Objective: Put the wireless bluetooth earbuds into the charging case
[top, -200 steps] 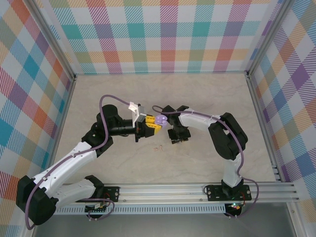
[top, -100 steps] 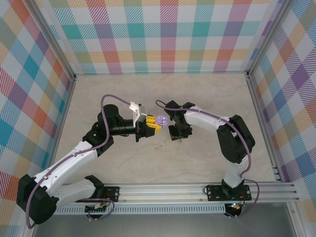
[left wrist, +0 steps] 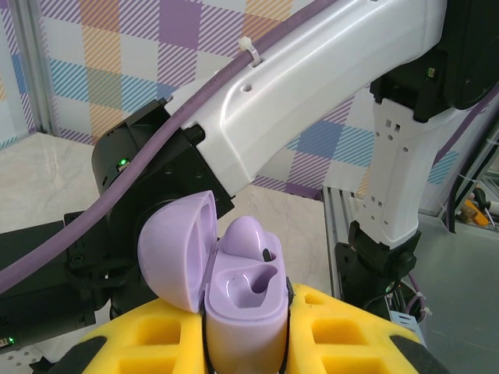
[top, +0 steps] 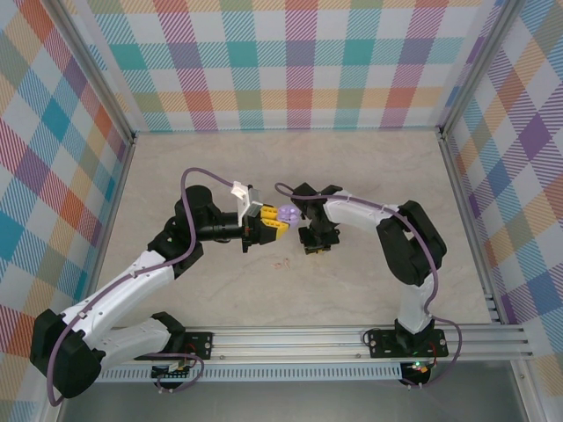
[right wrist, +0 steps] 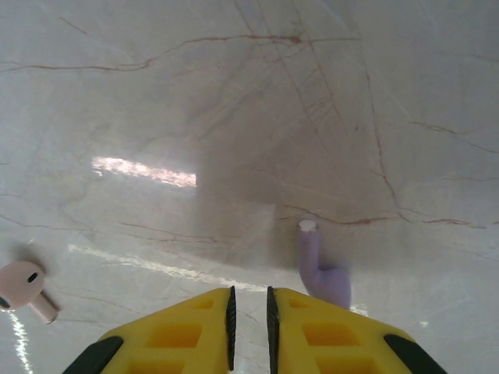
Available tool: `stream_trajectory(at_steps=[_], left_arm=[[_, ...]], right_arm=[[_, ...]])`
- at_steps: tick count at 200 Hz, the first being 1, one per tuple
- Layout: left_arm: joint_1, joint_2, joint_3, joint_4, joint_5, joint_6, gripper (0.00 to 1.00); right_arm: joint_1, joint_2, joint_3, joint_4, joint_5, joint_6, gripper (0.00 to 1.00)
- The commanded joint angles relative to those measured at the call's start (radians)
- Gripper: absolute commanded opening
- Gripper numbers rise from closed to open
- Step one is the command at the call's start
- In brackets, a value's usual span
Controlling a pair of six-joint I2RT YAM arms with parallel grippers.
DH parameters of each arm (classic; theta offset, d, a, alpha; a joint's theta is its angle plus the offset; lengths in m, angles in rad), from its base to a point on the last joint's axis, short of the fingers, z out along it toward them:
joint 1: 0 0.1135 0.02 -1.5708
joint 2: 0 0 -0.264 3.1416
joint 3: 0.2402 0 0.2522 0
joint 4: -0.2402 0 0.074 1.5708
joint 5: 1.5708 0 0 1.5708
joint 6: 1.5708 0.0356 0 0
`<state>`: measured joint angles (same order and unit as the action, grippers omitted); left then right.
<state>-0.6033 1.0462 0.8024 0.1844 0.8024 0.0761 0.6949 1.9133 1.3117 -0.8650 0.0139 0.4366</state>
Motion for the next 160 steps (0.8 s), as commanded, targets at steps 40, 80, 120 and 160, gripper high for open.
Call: stream_trajectory(at_steps=[40, 80, 120, 160], left_arm=[[-0.001, 0.006, 0.032, 0.001, 0.006, 0.02, 0.1], [-0.001, 0.007, 0.032, 0.0, 0.003, 0.02, 0.1], [-0.001, 0.008, 0.031, -0.005, -0.001, 0.022, 0.1], [-0.001, 0.012, 0.033, -0.002, -0.001, 0.022, 0.1]], right_arm=[[-0.029, 0.01, -0.025, -0.058, 0.068, -0.002, 0.22], [-0.04, 0.022, -0.024, -0.075, 0.103, -0.014, 0.23], [-0.044, 0.02, -0.011, -0.094, 0.134, -0.038, 0.24], [-0.044, -0.033, -0.022, -0.071, 0.047, -0.072, 0.27]])
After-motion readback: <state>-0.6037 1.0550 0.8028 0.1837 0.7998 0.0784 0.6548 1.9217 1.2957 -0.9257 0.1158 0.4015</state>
